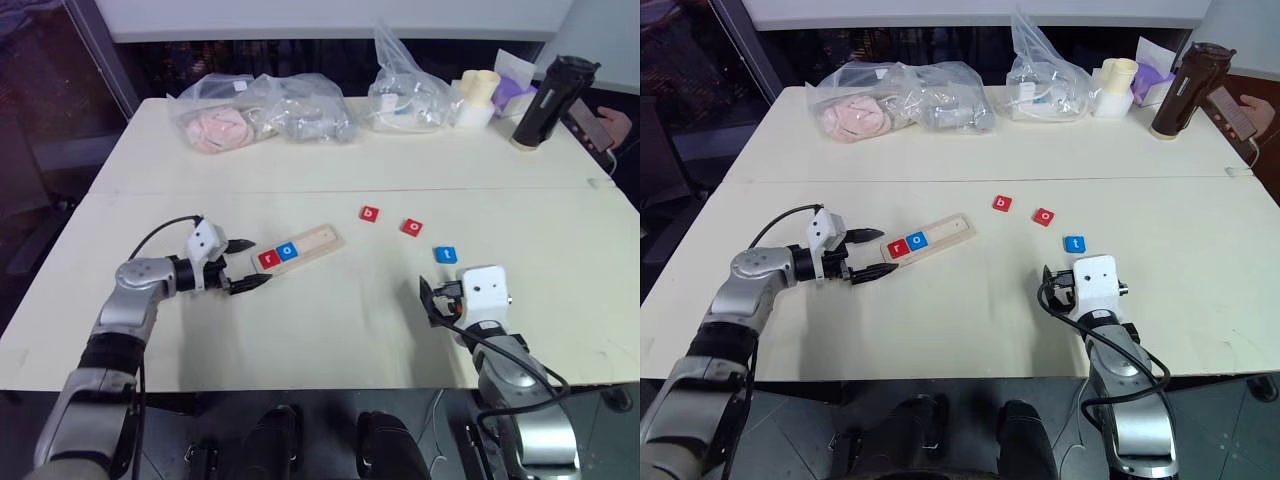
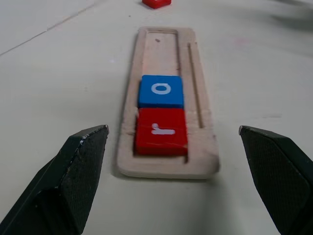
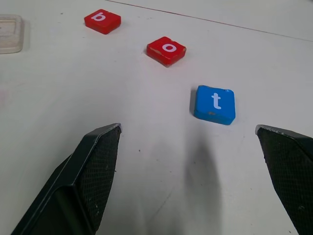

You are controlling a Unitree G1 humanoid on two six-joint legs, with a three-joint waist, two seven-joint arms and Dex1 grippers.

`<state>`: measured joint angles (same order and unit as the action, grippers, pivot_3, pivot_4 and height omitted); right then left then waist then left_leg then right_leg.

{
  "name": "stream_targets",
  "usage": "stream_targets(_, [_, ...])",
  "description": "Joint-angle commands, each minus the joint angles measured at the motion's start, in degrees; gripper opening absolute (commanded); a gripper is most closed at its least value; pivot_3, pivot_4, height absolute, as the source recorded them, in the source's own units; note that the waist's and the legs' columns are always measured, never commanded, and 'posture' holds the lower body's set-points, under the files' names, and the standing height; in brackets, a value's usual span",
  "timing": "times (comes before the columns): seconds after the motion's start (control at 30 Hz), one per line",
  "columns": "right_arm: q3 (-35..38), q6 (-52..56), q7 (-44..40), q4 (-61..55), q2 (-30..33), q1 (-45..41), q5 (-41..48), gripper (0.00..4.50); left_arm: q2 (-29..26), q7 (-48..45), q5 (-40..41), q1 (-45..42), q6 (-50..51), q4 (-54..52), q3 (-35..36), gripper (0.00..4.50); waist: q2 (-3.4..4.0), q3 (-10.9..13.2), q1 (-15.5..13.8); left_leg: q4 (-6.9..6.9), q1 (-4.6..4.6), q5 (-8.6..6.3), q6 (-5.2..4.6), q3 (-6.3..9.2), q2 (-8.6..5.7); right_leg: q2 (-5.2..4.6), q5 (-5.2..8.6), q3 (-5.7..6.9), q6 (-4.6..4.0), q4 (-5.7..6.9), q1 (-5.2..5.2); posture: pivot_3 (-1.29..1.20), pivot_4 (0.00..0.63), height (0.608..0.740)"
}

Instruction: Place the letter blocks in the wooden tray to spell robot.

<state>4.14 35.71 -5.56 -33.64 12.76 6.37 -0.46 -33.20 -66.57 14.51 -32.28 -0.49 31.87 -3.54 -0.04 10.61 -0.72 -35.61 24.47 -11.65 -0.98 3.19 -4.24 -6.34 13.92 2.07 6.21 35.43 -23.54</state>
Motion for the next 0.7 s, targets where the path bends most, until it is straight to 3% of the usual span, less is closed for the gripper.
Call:
stream_targets(0.03, [-0.07,-1.26,0.63,-2.18,-0.32,0.23,-0.67,4.45,0.44,-3.44,-2.05,-4.20,-4.42,6.52,-0.60,4.50,-0.01,0.00,0.02,0.00,0.00,0.00,0.00,0.00,0.00,0.00,0.00,0.00,0.01,0.03,0.00,0.00,0.150,0.738])
stream_targets(0.7, [-0.63,-1.04,1.17,-2.10,-0.72,-0.53,-1.48,4.45,3.99,-2.80,-9.04,-8.99,-15.18,22.10,-1.75,4.50,-0.02,-0.01,-0.03,-0.52,-0.06,0.01,-0.02,0.02,0.00,-0.03,0.00,0.00,0.03,0.61,0.04,0.00,0.150,0.738])
